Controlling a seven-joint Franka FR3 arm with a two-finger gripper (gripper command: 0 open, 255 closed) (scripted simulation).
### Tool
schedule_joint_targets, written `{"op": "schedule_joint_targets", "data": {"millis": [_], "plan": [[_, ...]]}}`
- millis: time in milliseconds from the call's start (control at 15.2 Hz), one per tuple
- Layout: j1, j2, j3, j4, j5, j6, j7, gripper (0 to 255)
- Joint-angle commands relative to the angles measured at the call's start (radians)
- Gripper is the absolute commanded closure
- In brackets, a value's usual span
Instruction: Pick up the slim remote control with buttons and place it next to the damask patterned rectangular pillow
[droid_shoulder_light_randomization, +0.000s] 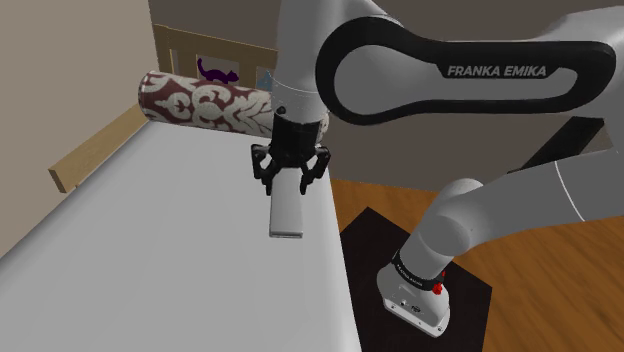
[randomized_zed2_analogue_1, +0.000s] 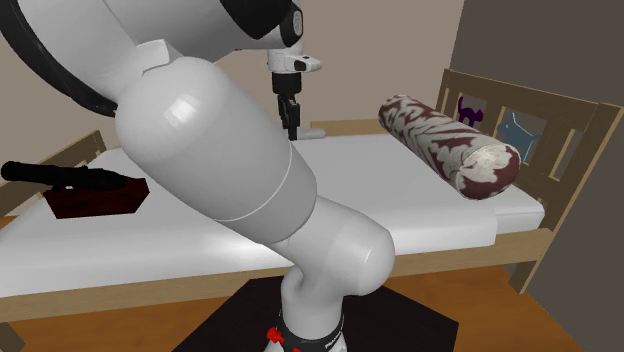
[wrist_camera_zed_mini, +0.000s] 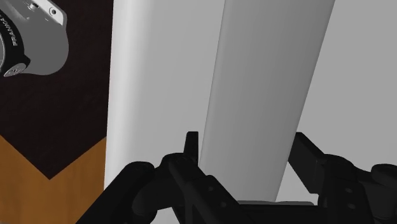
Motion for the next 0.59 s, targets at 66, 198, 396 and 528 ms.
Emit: {"op": "schedule_joint_targets", "data": {"millis": [66, 198, 396, 528], "plan": [[-0.001, -0.002, -0.011, 0.037, -0.007, -0.04, 0.004, 255], [-0.004, -0.002, -0.018, 0.063, -0.013, -0.066, 0.006, 255], [-0.007, 0.0, -0.029, 0.103, -0.022, -0.104, 0.008, 255], [-0.01, 0.003, -0.035, 0.131, -0.027, -0.129, 0.01, 255]]}}
